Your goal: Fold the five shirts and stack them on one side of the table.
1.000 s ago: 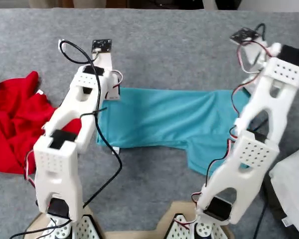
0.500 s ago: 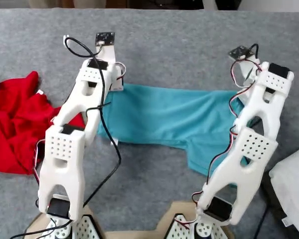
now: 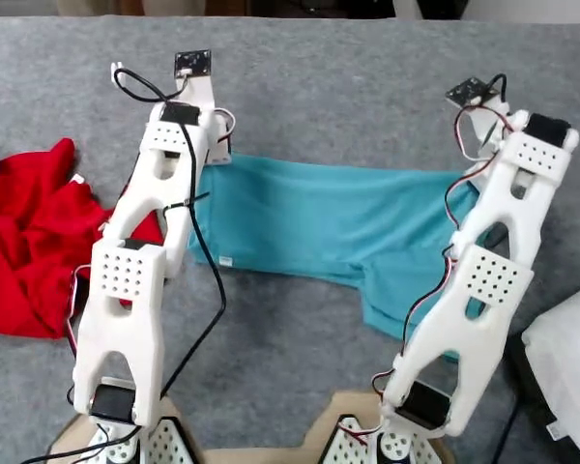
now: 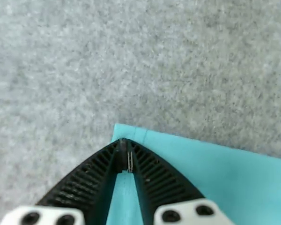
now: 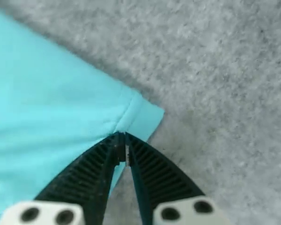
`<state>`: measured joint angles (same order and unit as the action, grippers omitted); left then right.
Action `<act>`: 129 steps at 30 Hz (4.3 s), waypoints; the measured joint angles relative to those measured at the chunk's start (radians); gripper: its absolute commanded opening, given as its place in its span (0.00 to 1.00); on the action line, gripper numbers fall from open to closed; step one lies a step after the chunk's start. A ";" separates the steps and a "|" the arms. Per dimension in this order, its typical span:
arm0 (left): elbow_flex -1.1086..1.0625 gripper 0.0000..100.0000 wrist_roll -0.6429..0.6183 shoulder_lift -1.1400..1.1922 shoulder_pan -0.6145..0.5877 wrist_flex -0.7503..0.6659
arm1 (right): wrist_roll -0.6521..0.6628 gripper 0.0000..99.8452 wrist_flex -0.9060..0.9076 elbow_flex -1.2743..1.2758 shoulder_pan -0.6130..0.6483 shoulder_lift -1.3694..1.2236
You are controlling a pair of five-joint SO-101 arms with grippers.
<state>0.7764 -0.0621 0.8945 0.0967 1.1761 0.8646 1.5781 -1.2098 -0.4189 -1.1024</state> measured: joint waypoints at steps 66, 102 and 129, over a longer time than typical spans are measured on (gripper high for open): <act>-1.091 0.02 0.166 -1.214 0.046 0.172 | 0.442 0.12 -0.479 2.331 -0.080 1.760; -1.092 0.02 0.166 -1.214 0.025 0.161 | 0.473 0.01 -0.752 2.401 -0.190 1.606; -1.092 0.02 0.166 -1.214 0.025 0.161 | 0.611 0.23 -0.569 2.464 -0.262 1.916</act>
<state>-0.3161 0.1036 -0.3191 0.1212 1.3372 1.4753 1.0088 1.2543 -0.6813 0.8140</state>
